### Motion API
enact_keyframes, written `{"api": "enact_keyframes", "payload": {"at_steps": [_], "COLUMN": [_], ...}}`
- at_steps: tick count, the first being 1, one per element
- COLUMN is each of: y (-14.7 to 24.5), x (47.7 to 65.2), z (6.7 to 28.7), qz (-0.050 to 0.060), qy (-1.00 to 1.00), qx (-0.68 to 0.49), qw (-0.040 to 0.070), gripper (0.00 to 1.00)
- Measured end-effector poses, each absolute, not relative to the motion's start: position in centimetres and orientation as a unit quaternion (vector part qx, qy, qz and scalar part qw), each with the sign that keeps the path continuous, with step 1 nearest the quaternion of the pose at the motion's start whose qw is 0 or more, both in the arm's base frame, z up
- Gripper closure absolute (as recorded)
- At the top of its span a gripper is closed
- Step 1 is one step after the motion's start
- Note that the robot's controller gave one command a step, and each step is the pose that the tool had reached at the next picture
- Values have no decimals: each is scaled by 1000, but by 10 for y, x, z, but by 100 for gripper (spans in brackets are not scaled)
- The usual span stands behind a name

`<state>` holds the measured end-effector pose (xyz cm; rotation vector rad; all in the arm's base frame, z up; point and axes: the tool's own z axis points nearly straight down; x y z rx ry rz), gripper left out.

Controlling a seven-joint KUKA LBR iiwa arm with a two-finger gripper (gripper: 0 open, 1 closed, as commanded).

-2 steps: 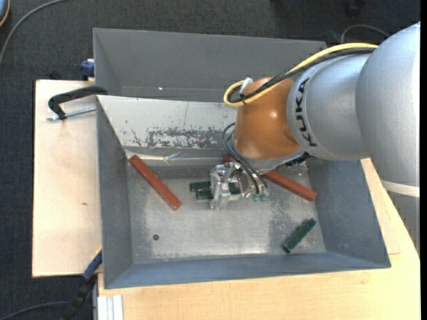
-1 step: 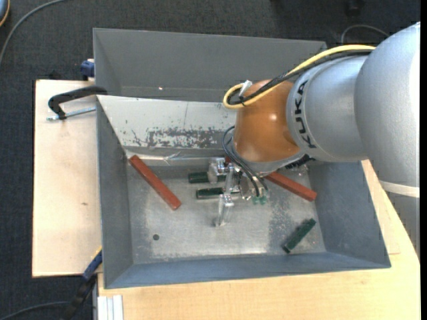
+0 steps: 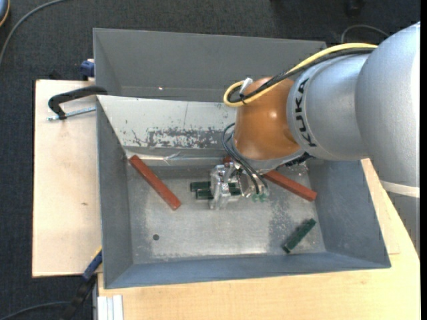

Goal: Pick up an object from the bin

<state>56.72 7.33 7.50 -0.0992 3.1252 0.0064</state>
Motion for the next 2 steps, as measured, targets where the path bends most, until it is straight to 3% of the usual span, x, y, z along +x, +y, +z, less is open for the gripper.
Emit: {"api": "enact_keyframes", "payload": {"at_steps": [1, 2], "y": [73, 73], "x": [564, 567], "z": [71, 75], "qz": [1, 2], "qy": [999, 999], "qx": [-32, -32], "qw": [2, 8], "gripper": [0, 100]}}
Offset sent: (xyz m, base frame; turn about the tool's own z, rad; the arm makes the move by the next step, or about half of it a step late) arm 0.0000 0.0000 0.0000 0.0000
